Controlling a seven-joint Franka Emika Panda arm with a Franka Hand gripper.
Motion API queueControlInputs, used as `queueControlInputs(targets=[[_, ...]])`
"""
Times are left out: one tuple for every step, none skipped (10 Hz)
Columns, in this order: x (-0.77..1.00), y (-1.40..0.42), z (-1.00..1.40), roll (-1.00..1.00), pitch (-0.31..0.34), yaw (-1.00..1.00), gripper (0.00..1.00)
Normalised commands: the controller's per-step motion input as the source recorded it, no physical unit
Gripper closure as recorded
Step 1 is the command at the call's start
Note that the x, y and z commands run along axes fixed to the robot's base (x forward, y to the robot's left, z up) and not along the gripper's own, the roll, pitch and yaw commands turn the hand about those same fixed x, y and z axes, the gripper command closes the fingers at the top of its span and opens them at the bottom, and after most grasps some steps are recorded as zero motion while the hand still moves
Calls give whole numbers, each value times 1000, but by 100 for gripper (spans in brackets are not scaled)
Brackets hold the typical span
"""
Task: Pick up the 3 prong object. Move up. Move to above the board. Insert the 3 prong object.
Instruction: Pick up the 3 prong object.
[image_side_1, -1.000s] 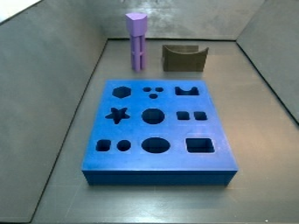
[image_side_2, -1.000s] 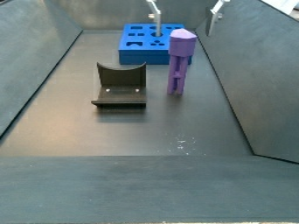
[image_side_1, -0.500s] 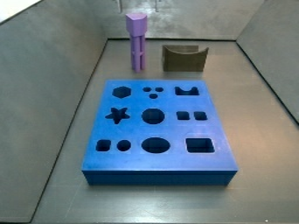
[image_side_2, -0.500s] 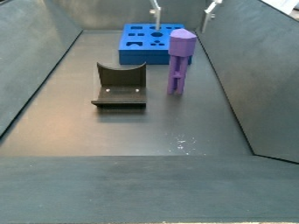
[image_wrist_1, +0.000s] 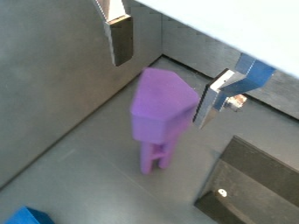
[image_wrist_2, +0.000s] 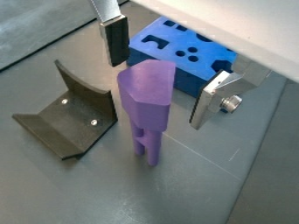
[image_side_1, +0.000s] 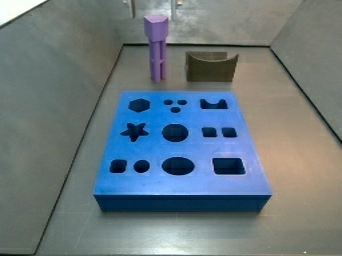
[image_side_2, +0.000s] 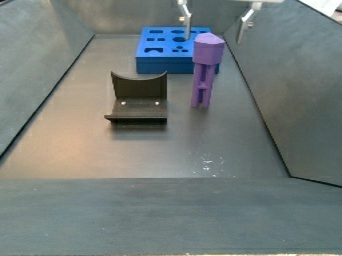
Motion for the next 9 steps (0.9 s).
queueControlInputs(targets=[[397,0,-203,0,0,-429,0],[389,83,-177,0,0,-451,0],[160,0,-223,4,0,-311,0],[-131,0,-351,0,-100,-60,0],[-114,0,-320,3,-113,0,0],[0,0,-309,0,-74,0,0],[0,0,-311,0,-70,-17,0],[0,0,-131,-13,-151,-14,0],[0,0,-123,0,-100,0,0]])
